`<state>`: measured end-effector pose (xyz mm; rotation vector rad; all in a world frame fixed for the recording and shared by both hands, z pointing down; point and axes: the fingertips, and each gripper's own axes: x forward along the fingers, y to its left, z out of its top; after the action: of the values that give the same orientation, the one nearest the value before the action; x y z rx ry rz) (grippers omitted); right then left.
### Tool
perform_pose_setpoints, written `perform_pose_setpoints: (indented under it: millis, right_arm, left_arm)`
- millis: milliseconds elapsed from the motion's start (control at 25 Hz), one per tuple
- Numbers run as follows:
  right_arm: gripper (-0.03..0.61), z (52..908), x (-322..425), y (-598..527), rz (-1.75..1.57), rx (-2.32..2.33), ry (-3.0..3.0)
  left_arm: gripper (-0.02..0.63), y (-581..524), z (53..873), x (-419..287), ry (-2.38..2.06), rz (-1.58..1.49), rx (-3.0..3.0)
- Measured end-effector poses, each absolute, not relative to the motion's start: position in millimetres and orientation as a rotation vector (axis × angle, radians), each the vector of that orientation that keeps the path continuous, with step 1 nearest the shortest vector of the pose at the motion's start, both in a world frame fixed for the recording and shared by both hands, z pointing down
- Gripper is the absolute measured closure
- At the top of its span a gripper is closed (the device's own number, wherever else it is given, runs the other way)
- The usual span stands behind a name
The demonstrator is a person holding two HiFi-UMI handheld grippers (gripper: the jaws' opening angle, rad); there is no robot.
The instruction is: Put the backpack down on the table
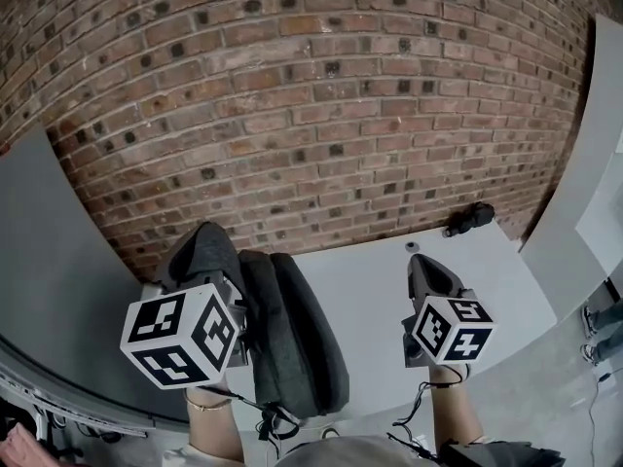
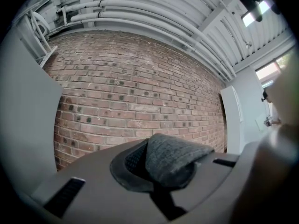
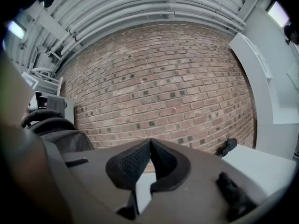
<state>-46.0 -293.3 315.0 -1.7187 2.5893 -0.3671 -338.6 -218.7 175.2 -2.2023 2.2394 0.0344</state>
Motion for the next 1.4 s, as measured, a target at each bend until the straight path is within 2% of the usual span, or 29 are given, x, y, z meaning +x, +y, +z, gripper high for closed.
perform_pose_setpoints:
  millis: [760, 1400]
  right_arm:
    - [0.548, 295, -37, -358, -0.277, -1.695, 2.635]
    - [0.548, 335, -9, -390, -0.419, -1.759, 2.625]
  left_arm:
    - [0.604, -277, 195, -329, 2.327, 0.050, -2.199]
    - [0.604, -347, 226, -300, 2.295, -0.040, -2.333]
